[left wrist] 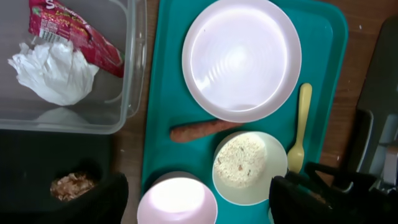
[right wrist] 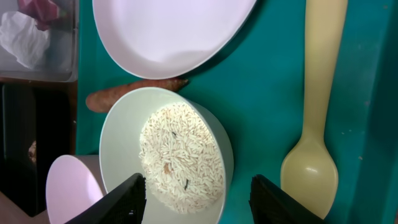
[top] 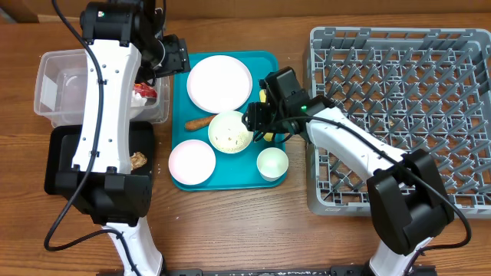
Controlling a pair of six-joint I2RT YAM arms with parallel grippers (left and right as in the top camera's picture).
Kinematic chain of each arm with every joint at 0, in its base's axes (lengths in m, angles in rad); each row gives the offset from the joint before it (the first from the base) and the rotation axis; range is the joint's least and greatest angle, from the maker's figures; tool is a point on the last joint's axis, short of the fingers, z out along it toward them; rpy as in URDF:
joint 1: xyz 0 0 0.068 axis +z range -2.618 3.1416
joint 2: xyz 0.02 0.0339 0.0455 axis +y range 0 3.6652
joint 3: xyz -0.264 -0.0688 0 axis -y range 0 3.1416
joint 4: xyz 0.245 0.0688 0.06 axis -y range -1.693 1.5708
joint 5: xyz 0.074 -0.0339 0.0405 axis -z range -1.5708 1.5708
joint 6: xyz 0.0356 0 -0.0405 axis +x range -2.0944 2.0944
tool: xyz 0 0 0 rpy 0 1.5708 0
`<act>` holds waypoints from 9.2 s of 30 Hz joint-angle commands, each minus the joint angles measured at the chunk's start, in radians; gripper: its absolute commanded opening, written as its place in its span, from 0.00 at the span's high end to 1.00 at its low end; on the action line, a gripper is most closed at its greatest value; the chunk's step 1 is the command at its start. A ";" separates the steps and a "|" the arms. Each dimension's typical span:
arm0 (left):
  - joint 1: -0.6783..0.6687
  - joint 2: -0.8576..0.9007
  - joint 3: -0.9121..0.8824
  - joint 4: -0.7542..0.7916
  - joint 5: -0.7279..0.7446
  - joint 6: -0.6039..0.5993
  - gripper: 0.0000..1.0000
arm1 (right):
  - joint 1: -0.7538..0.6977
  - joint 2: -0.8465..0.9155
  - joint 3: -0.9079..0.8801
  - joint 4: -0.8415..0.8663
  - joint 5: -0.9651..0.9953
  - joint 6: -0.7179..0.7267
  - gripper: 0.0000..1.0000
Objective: Sort waste into correct bins and load items into the dishwasher
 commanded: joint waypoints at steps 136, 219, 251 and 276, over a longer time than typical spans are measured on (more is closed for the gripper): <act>0.219 -0.467 -0.582 -0.121 0.306 0.351 0.96 | -0.509 -0.236 0.357 -0.620 0.025 -0.075 0.26; 0.964 -0.037 -0.829 -0.187 1.264 0.914 0.96 | -0.509 -0.236 0.357 -0.695 0.054 -0.096 0.23; 0.600 -0.240 -0.457 -0.119 1.109 0.660 0.96 | -0.509 -0.236 0.357 -0.694 0.053 -0.095 0.00; -0.415 0.124 -0.405 0.226 -0.088 0.095 0.96 | -0.509 -0.236 0.357 -0.699 0.054 -0.096 0.00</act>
